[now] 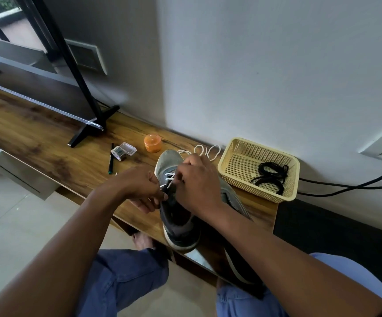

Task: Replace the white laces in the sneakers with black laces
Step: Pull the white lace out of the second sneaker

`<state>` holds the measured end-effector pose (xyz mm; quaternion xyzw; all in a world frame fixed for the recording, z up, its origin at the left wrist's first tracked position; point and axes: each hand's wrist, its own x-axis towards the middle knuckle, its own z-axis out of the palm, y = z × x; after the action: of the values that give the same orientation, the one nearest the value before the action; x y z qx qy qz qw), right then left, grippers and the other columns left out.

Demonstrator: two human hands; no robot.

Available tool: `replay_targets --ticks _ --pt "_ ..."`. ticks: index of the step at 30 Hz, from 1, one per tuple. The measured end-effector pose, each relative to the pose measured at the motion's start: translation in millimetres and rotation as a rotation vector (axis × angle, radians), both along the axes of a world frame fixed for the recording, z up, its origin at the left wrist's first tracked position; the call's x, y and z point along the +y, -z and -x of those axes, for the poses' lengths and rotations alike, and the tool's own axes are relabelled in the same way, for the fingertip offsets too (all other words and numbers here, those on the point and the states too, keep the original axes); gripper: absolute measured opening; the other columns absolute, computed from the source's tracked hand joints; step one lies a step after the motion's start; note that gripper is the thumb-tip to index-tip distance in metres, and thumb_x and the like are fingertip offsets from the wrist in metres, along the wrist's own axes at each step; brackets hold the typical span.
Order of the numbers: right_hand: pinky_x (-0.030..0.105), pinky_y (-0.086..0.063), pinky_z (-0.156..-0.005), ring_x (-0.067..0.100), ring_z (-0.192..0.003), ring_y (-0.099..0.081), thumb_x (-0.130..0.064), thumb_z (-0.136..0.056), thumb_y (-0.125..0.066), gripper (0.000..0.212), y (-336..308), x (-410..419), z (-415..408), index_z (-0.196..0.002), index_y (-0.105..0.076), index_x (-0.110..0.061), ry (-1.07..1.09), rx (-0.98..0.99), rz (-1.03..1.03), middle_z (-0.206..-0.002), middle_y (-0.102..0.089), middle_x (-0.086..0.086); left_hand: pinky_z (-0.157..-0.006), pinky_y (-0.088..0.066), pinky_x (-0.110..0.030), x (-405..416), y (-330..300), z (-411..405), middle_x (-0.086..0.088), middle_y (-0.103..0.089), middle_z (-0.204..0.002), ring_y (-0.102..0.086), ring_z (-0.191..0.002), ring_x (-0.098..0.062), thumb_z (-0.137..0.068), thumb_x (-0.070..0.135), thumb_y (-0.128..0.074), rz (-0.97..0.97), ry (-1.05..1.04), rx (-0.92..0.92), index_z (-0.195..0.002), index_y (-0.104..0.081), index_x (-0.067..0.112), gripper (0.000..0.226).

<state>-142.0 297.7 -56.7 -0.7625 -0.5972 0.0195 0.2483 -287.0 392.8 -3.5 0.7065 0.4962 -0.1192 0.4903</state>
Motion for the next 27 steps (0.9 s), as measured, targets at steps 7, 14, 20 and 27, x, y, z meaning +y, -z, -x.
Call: replay_targets --ticks 7,14,20,27 --pt "0.032 -0.036 -0.071 0.025 -0.089 -0.059 -0.018 -0.103 -0.047 0.013 -14 13 -42 -0.107 -0.057 -0.01 0.436 0.518 0.025 -0.106 -0.067 0.006 -0.068 -0.065 -0.033 -1 -1 4 -0.015 -0.079 -0.081 -0.08 -0.076 -0.024 -0.094 0.014 -0.074 -0.022 -0.006 0.038 -0.088 -0.078 -0.004 0.02" --pt "0.04 -0.046 -0.095 0.035 -0.116 -0.054 -0.019 -0.083 -0.065 0.039 -14 6 -35 -0.121 -0.057 -0.018 0.202 0.241 0.191 -0.127 -0.053 0.012 -0.07 -0.064 -0.034 2 6 -1 -0.003 -0.078 -0.073 -0.076 -0.069 -0.018 -0.092 0.046 -0.076 -0.277 0.108 -0.007 -0.081 -0.076 0.013 0.034" --pt "0.032 -0.047 -0.069 0.029 -0.093 -0.067 -0.053 -0.083 -0.066 0.034 -42 -15 -24 -0.095 -0.067 -0.022 0.01 0.052 0.334 -0.095 -0.068 0.003 -0.066 -0.048 -0.024 1 13 -33 0.019 -0.07 -0.09 -0.065 -0.082 -0.004 -0.081 0.037 -0.083 -0.681 0.144 -0.019 -0.084 -0.075 0.041 0.01" --pt "0.035 -0.037 -0.063 0.038 -0.085 -0.066 -0.038 -0.089 -0.066 0.041 -22 -18 -21 -0.067 -0.036 -0.02 -0.046 -0.042 0.325 -0.08 -0.062 0.012 -0.074 -0.058 -0.035 -3 32 -47 0.008 -0.07 -0.087 -0.069 -0.084 -0.02 -0.074 0.023 -0.073 -0.773 0.115 0.034 -0.072 -0.064 0.033 0.014"
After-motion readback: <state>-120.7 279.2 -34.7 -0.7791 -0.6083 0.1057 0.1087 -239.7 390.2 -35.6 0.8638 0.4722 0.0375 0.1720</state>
